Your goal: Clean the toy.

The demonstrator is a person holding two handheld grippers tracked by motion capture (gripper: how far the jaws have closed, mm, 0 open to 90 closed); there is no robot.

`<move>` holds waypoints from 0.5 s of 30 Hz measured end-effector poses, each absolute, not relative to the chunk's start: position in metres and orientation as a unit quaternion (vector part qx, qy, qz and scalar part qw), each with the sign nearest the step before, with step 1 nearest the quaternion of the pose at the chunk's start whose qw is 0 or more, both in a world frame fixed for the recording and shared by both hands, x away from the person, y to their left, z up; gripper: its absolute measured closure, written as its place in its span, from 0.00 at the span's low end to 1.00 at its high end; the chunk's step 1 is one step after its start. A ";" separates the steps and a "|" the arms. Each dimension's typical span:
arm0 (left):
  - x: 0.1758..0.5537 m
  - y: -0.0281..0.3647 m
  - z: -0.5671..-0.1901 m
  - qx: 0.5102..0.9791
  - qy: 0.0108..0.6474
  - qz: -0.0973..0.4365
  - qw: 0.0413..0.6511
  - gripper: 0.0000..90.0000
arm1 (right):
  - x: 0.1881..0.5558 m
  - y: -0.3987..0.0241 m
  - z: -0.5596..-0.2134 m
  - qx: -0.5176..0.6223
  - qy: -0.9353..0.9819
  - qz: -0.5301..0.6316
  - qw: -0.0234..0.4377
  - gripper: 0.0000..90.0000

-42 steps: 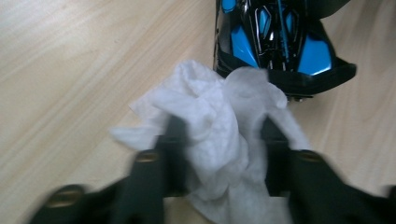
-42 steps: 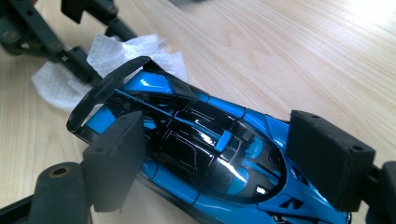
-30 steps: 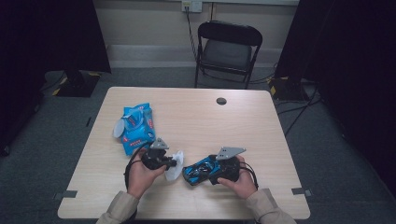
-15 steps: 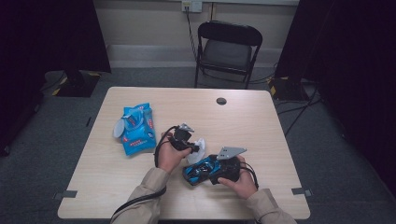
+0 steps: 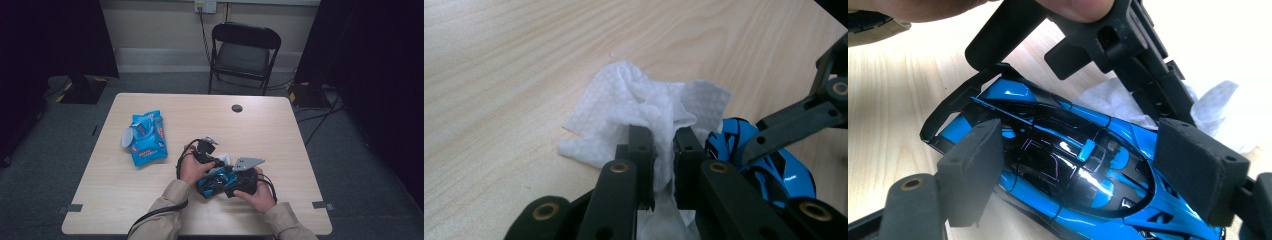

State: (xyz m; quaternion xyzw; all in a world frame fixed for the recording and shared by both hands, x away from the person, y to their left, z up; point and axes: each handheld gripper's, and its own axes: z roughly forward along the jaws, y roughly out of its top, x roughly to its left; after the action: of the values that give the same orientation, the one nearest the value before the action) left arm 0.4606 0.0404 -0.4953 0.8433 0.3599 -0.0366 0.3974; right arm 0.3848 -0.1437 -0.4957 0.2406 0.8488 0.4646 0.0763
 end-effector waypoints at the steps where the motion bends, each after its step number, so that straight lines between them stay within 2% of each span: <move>1: 0.461 0.041 -0.495 0.845 0.358 -0.037 0.396 0.92 | 0.385 -0.144 -0.496 0.240 0.849 0.464 0.077 0.21; 15: 0.450 0.058 -0.491 0.856 0.354 -0.039 0.374 0.92 | 0.388 -0.150 -0.497 0.248 0.848 0.463 0.074 0.21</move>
State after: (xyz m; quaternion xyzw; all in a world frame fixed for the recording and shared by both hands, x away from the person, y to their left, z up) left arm 0.4498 0.0580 -0.4906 0.8563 0.3538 -0.0389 0.3743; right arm 0.3875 -0.1498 -0.4968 0.2484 0.8476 0.4630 0.0744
